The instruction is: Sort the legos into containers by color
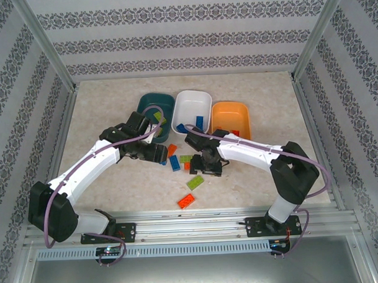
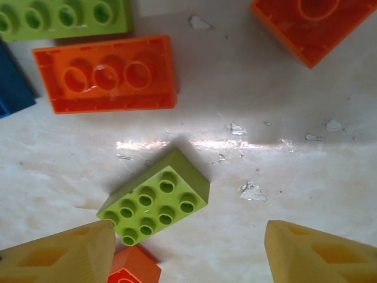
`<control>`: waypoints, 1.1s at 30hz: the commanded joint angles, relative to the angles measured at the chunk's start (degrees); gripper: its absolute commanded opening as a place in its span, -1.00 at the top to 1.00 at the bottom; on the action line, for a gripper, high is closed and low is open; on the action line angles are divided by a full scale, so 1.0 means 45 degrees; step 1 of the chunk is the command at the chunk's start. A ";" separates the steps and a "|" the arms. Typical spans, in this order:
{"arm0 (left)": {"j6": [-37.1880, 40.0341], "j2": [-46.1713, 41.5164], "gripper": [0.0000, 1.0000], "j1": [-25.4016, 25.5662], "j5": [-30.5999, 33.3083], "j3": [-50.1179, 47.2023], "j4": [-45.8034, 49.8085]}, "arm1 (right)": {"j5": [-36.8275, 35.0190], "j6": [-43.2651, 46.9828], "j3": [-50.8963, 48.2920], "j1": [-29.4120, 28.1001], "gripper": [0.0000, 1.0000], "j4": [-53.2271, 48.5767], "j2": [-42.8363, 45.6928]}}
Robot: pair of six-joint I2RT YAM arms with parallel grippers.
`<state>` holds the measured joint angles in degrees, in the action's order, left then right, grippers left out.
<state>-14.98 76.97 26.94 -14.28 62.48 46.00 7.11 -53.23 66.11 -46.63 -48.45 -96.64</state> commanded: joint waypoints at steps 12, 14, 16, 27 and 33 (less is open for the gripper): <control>-0.0487 -0.0617 -0.52 0.0060 0.0632 0.0052 0.0208 | 0.0526 0.0052 0.0178 -0.0653 -0.59 -0.0264 -0.1292; -0.0498 -0.0620 -0.52 0.0049 0.0624 0.0151 0.0244 | 0.0486 0.0054 0.0198 -0.0668 -0.60 -0.0191 -0.1427; -0.0480 -0.0599 -0.52 0.0050 0.0646 0.0215 0.0296 | 0.0406 0.0070 0.0278 -0.0653 -0.61 -0.0131 -0.1615; -0.0462 -0.0690 -0.52 0.0049 0.0771 0.0036 0.0422 | 0.0181 -0.0049 -0.0185 0.0321 -0.62 0.0229 -0.1572; -0.0206 -0.0449 -0.53 0.0050 0.0825 0.0198 0.0422 | -0.0591 0.0388 -0.0549 0.0977 -0.59 -0.0739 -0.0258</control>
<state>-16.71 75.16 26.94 -11.68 62.48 46.04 8.67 -52.58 64.75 -42.76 -48.05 -100.71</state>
